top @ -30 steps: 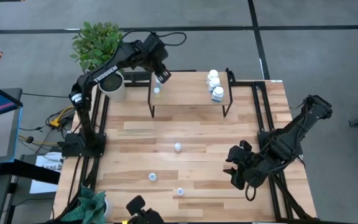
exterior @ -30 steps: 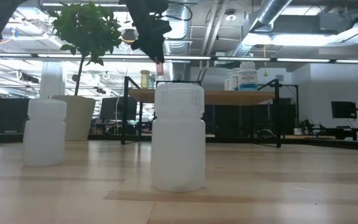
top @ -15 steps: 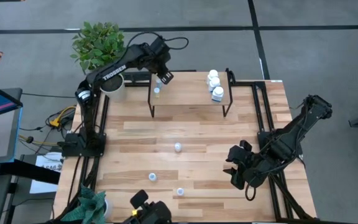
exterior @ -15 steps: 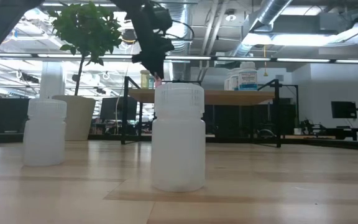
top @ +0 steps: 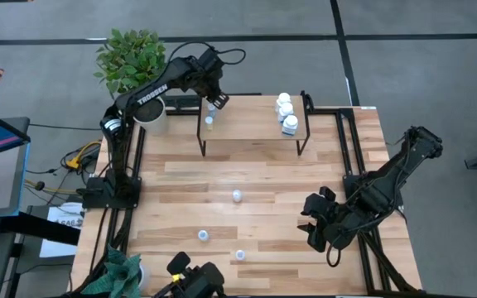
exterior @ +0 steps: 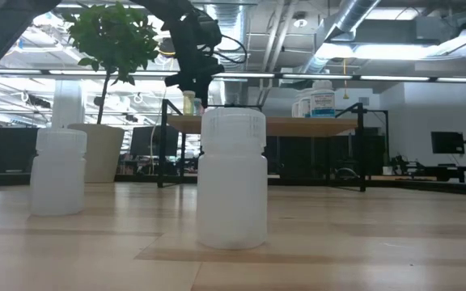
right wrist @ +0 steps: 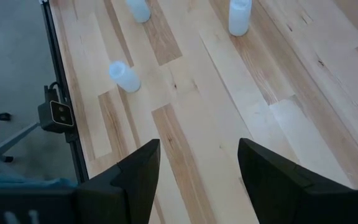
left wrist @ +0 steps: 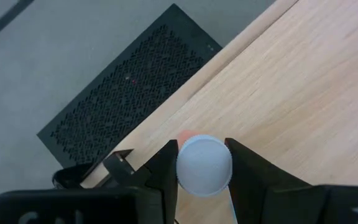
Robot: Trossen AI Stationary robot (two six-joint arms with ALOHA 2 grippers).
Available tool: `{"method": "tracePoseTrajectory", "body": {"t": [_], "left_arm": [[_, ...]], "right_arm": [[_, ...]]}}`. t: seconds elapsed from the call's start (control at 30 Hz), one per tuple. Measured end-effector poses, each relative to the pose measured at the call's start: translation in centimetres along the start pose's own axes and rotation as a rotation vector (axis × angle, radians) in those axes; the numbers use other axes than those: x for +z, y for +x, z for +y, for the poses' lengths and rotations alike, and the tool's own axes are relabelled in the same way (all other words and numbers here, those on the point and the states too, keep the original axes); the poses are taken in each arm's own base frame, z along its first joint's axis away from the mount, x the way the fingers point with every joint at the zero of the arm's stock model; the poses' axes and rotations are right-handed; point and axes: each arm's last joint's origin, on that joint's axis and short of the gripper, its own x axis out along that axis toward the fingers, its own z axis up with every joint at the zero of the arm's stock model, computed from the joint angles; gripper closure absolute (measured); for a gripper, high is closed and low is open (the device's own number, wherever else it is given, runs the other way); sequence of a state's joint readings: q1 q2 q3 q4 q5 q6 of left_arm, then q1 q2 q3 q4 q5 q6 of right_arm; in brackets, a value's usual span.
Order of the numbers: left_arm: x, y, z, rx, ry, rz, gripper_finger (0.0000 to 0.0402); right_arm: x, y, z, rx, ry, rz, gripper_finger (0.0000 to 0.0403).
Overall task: Pick and place medicine bottles onto shelf by color
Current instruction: Put the pink pill bottle on the shelf
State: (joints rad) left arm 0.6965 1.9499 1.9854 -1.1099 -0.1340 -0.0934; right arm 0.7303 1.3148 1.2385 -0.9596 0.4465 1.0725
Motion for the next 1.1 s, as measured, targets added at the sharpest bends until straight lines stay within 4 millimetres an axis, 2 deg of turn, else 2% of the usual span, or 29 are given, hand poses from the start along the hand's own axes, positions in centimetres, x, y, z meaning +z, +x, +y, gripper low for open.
{"method": "tracePoseTrajectory", "body": {"t": [0.47,0.67,1.1], "left_arm": [[-0.1,0.0,0.2,-0.016,-0.031,0.013,0.0313],[0.0,1.2,-0.1,-0.019,-0.042,0.028,0.0313],[0.1,1.4,-0.1,-0.011,-0.040,0.027,0.0301]], "right_arm": [[0.0,0.0,0.0,0.000,0.000,0.000,0.0163],[0.0,0.0,0.0,0.000,0.000,0.000,0.0163],[0.0,0.0,0.0,0.000,0.000,0.001,0.0163]]}}
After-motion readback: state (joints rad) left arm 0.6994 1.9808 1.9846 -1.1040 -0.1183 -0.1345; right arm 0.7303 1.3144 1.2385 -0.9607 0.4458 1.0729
